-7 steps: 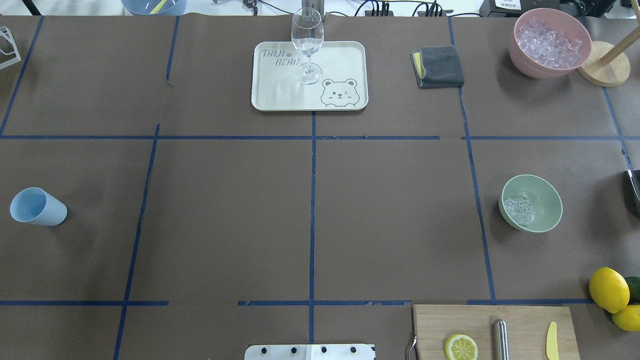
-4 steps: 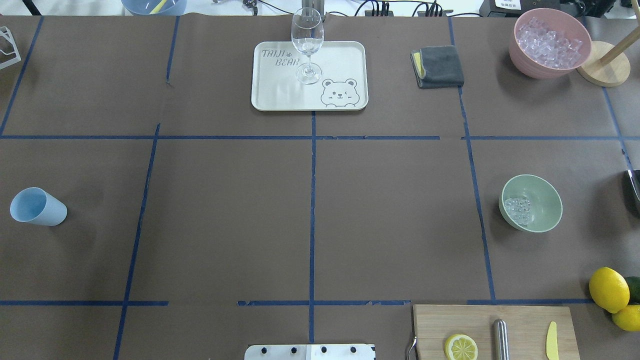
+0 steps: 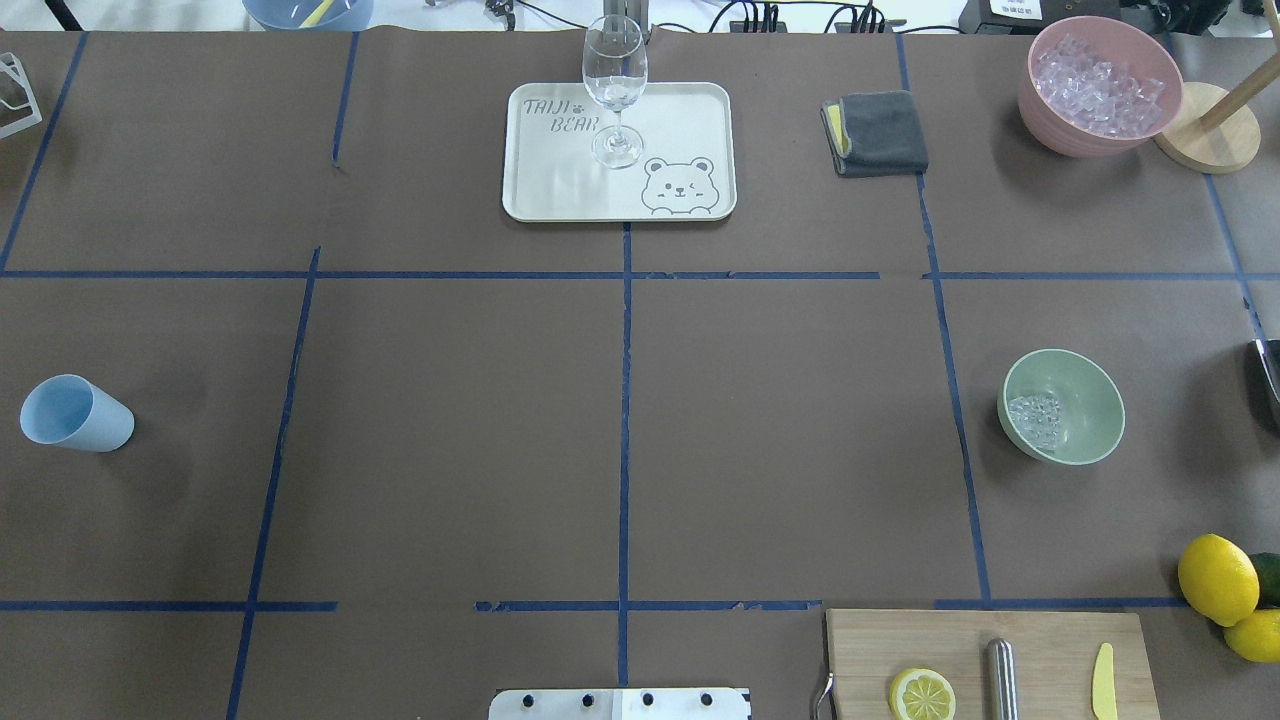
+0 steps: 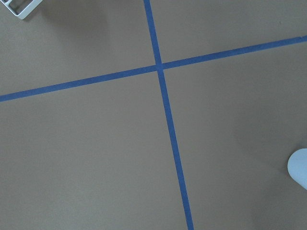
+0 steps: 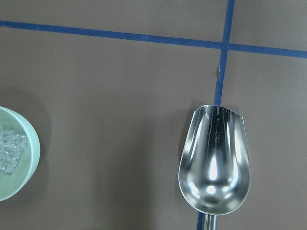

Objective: Pour ice into bowl

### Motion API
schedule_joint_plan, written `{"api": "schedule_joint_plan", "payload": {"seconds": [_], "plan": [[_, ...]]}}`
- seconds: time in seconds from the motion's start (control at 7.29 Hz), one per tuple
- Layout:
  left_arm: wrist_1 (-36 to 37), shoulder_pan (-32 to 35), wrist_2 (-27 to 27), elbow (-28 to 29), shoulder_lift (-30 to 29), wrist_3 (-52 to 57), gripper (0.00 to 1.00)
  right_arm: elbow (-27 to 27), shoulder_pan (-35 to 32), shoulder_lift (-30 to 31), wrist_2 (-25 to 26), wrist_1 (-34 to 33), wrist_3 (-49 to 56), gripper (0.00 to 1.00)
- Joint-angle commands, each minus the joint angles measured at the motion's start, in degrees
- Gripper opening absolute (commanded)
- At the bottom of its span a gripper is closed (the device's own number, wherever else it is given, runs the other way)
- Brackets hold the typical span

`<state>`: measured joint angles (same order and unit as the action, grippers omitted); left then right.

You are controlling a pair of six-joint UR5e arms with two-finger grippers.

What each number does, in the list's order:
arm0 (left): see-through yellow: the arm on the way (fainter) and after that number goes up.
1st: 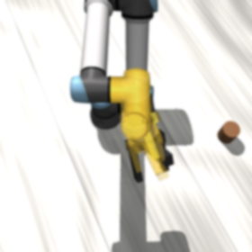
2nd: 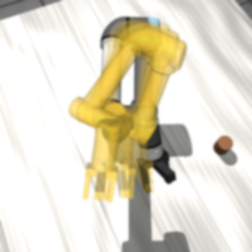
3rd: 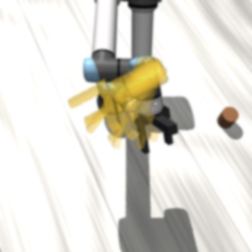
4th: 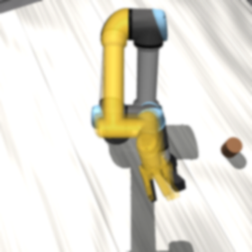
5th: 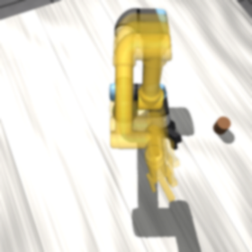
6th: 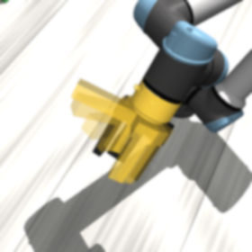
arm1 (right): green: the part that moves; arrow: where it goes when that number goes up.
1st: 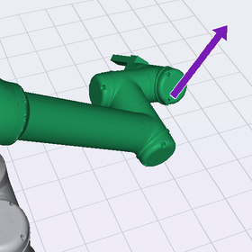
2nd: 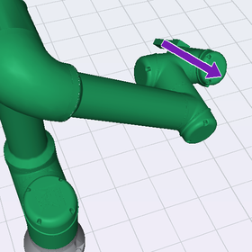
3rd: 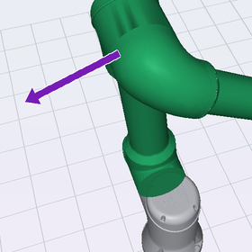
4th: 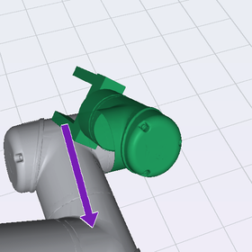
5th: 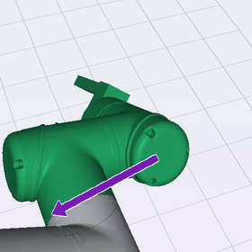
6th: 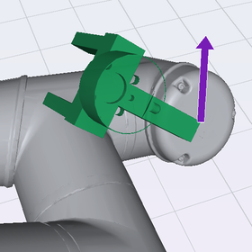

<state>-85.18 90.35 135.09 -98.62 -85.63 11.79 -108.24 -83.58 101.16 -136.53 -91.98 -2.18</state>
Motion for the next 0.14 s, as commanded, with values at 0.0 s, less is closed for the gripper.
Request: {"api": "schedule_joint_plan", "payload": {"seconds": [0.0], "plan": [[-0.1, 0.0, 0.0, 0.6, -0.5, 0.1, 1.00, 0.0, 0.0, 0.1, 0.0, 0.0, -0.2, 1.00]]}}
